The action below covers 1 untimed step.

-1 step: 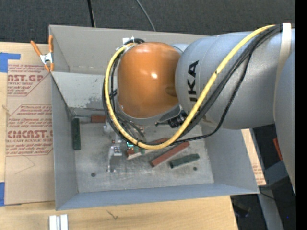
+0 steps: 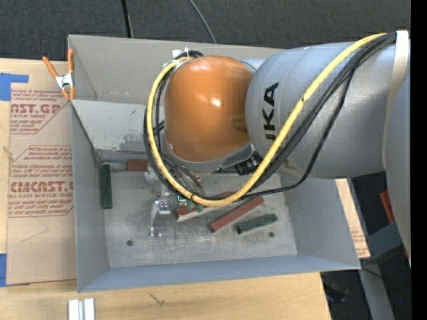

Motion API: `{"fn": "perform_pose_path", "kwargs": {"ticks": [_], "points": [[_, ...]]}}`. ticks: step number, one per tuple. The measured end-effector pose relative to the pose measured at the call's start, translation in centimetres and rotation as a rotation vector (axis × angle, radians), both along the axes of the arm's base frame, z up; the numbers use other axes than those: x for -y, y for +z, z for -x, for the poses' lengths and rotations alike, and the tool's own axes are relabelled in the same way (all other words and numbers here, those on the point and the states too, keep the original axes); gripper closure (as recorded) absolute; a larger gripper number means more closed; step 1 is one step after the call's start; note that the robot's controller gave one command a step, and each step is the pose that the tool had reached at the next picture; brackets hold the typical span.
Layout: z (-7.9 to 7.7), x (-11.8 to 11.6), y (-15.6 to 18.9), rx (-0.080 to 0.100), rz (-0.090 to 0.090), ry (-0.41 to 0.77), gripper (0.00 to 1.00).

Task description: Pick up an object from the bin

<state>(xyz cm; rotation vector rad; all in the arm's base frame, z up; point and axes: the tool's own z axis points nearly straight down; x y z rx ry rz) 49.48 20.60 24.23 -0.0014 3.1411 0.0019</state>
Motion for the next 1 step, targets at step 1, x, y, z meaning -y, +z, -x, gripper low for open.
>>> {"fn": "perform_pose_path", "kwargs": {"ticks": [1], "points": [[-0.68,4.27,-3.59,0.003,-0.001,0.044,0.00]]}}
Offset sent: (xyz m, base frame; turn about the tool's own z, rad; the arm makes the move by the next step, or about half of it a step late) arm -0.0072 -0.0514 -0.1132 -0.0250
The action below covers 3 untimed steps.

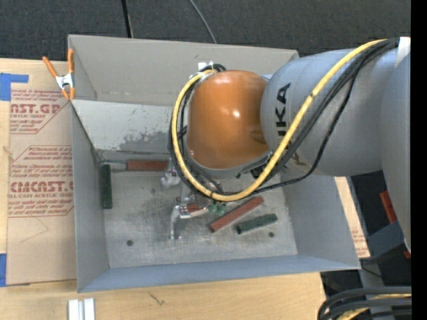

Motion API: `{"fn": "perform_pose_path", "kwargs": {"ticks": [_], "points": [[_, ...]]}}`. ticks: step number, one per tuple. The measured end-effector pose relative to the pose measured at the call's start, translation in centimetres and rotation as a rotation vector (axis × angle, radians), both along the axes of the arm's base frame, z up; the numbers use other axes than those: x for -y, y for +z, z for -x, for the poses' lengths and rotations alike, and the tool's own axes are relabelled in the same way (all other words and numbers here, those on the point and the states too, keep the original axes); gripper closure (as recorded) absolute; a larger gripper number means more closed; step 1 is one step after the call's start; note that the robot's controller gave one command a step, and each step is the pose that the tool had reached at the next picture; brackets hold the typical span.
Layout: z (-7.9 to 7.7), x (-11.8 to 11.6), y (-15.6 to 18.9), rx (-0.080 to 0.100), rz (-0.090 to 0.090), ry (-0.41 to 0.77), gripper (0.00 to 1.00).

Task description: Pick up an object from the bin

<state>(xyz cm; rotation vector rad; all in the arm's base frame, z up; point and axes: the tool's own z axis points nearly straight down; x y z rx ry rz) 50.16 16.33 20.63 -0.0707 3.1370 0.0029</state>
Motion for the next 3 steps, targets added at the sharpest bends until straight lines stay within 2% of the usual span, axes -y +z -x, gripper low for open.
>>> {"fn": "perform_pose_path", "kwargs": {"ticks": [1,2,3], "points": [[0.9,1.0,-6.4,0.001,0.001,-0.014,0.00],[1.0,1.1,-7.8,-0.005,0.000,-0.008,0.00],[-1.5,3.9,-10.3,0.002,0.002,-0.020,0.00]]}}
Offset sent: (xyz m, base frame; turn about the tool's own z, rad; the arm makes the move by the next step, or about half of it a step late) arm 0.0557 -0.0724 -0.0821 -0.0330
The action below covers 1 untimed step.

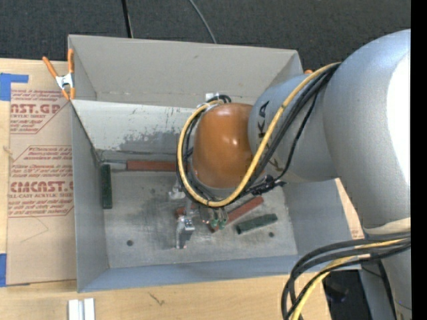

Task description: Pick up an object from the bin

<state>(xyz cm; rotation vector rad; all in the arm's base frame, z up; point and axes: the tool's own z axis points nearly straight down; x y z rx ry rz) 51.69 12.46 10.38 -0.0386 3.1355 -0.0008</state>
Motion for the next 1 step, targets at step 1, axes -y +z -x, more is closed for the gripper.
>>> {"fn": "perform_pose_path", "kwargs": {"ticks": [1], "points": [[-0.37,1.72,1.09,-0.010,-0.001,-0.028,0.00]]}}
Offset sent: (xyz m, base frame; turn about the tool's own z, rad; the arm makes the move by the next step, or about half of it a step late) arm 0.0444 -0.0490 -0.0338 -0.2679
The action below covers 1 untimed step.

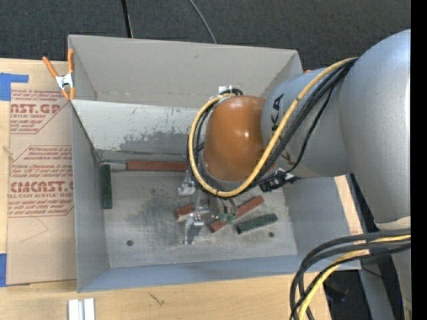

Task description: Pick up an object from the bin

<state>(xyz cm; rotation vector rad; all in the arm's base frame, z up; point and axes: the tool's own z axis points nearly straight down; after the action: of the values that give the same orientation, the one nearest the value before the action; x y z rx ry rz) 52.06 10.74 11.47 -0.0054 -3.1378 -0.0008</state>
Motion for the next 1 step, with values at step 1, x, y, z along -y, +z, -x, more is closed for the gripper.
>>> {"fn": "perform_pose_path", "kwargs": {"ticks": [1], "points": [[-4.80,2.76,-3.64,0.029,-0.006,0.295,1.00]]}}
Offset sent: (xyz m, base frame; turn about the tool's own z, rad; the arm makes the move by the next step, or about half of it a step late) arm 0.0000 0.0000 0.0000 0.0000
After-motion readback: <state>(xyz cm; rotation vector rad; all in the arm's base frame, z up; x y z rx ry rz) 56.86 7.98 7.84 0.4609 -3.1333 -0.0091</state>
